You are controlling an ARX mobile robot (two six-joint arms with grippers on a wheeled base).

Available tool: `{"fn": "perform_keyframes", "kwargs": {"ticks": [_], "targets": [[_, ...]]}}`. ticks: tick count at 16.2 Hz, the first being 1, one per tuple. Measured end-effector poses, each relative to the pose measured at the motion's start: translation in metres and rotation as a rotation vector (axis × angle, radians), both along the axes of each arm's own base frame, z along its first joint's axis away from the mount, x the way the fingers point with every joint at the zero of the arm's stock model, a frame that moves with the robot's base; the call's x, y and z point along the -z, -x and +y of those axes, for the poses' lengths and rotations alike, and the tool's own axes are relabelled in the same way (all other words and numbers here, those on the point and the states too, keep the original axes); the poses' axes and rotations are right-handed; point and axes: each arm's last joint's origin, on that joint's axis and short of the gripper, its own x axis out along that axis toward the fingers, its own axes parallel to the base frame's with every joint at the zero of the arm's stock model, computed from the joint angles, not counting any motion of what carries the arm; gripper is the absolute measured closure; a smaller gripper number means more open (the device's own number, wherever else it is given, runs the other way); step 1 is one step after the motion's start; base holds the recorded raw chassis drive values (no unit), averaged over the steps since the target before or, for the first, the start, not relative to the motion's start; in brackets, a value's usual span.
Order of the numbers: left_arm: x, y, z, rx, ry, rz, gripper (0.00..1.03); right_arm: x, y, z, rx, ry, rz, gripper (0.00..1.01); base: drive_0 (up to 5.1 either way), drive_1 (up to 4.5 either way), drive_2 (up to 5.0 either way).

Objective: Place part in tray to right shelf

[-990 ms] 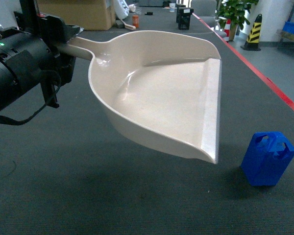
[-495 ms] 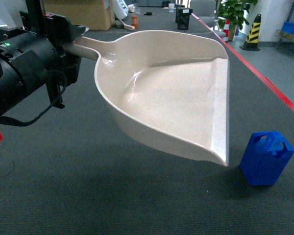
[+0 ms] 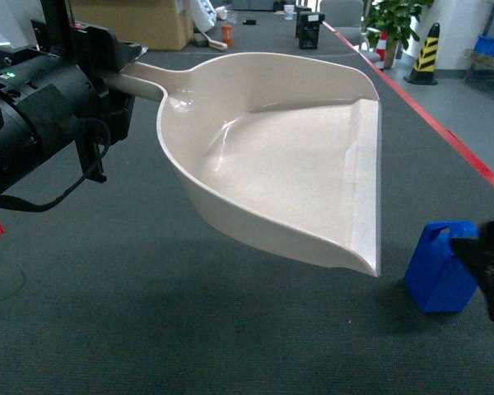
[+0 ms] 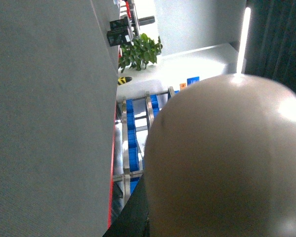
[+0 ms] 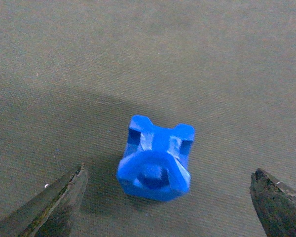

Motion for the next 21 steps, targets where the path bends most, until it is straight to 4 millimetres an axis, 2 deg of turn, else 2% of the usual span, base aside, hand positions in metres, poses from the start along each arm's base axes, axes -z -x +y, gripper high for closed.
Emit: {"fn": "perform_keyframes", "kwargs": {"ticks": [2, 5, 6, 9, 10, 11, 12, 13, 15, 16, 17, 18, 19, 21], "targets": [[0.000, 0.000, 0.000, 0.000, 0.000, 0.000, 0.87, 0.009, -0.024, 0.013, -0.005, -0.010, 0.046, 0.03, 0.0, 0.00, 0.0], [0.000, 0.000, 0.000, 0.000, 0.001, 0.000, 0.87, 0.026, -0.047, 0.022, 0.059, 0.007, 0.092, 0.03, 0.0, 0.00, 0.0], [0.000, 0.000, 0.000, 0.000, 0.000, 0.000, 0.87, 0.034, -0.047, 0.023, 0.087, 0.028, 0.120, 0.07, 0.0, 0.00, 0.0], [0.000, 0.000, 0.000, 0.000, 0.000, 0.000, 0.87, 0.039, -0.048, 0.024, 0.125, 0.026, 0.132, 0.39, 0.0, 0.00, 0.0], [0.000, 0.000, 0.000, 0.000, 0.000, 0.000, 0.87, 0.033, -0.044, 0.023, 0.129, 0.025, 0.121, 0.49, 0.0, 0.00, 0.0], [0.000, 0.000, 0.000, 0.000, 0.000, 0.000, 0.87, 0.020, -0.035, 0.020, 0.125, 0.019, 0.115, 0.53, 0.0, 0.00, 0.0], [0.000, 0.000, 0.000, -0.001, 0.001, 0.000, 0.87, 0.006, -0.029, 0.018, 0.125, 0.011, 0.085, 0.54, 0.0, 0.00, 0.0], [0.000, 0.000, 0.000, -0.002, 0.001, 0.000, 0.87, -0.024, -0.022, 0.013, 0.119, -0.024, 0.009, 0.54, 0.0, 0.00, 0.0], [0.000, 0.000, 0.000, 0.000, 0.000, 0.000, 0.87, -0.095, -0.007, 0.017, 0.063, -0.145, -0.219, 0.54, 0.0, 0.00, 0.0], [0.000, 0.000, 0.000, 0.000, 0.001, 0.000, 0.87, -0.126, -0.002, 0.026, 0.007, -0.240, -0.319, 0.54, 0.0, 0.00, 0.0], [0.000, 0.000, 0.000, 0.000, 0.000, 0.000, 0.87, -0.146, 0.001, 0.042, -0.079, -0.349, -0.365, 0.54, 0.0, 0.00, 0.0], [0.000, 0.000, 0.000, 0.000, 0.000, 0.000, 0.87, -0.152, -0.002, 0.061, -0.164, -0.444, -0.330, 0.54, 0.0, 0.00, 0.0], [0.000, 0.000, 0.000, 0.000, 0.001, -0.001, 0.87, -0.143, -0.009, 0.086, -0.203, -0.527, -0.257, 0.54, 0.0, 0.00, 0.0], [0.000, 0.000, 0.000, -0.001, 0.000, 0.000, 0.87, -0.109, -0.026, 0.122, -0.190, -0.550, -0.088, 0.54, 0.0, 0.00, 0.0]]}}
